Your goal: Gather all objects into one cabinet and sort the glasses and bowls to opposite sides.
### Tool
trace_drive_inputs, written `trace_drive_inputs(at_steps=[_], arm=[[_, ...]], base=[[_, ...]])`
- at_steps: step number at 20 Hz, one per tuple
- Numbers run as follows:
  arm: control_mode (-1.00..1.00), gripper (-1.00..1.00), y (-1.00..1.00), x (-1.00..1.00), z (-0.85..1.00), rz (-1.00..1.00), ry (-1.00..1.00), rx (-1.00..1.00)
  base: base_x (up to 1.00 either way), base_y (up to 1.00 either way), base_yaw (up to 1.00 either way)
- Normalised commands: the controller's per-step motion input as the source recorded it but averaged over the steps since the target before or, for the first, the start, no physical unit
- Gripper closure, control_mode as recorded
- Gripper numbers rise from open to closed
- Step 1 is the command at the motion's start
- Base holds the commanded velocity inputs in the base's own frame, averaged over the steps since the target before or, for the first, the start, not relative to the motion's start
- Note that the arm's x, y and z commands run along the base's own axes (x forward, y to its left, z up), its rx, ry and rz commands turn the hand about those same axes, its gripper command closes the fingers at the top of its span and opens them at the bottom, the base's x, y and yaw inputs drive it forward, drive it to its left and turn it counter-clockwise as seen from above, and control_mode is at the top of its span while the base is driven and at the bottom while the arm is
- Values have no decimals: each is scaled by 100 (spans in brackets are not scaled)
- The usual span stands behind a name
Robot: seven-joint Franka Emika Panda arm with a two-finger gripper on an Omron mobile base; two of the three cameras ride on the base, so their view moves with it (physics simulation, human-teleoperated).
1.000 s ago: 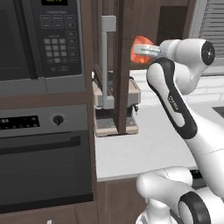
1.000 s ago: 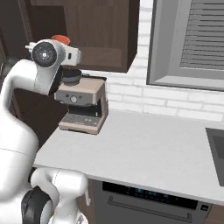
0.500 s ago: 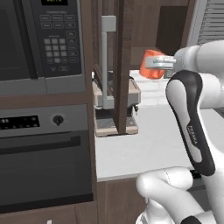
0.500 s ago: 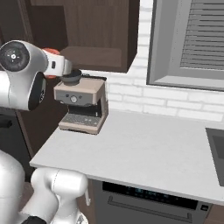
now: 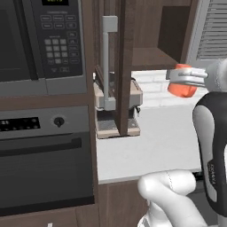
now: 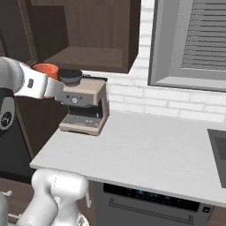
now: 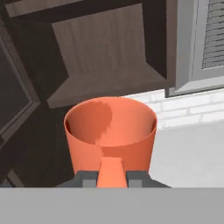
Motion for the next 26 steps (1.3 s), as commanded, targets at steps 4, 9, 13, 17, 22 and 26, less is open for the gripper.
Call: trace_drive_inputs(at_steps=[4, 9, 13, 17, 22, 26], arm=[[-100, 100, -47, -90, -7, -26, 8, 1], [100, 100, -17, -20, -2, -5, 8, 8], [100, 100, 0, 0, 0, 0, 0, 0], [100, 100, 0, 0, 0, 0, 0, 0], [100, 100, 0, 0, 0, 0, 0, 0], [100, 100, 0, 0, 0, 0, 0, 0]], base=[[0, 0, 0], [0, 0, 0], [-33, -34, -24], [-44, -46, -54], [-30, -44, -61], [-19, -55, -62]])
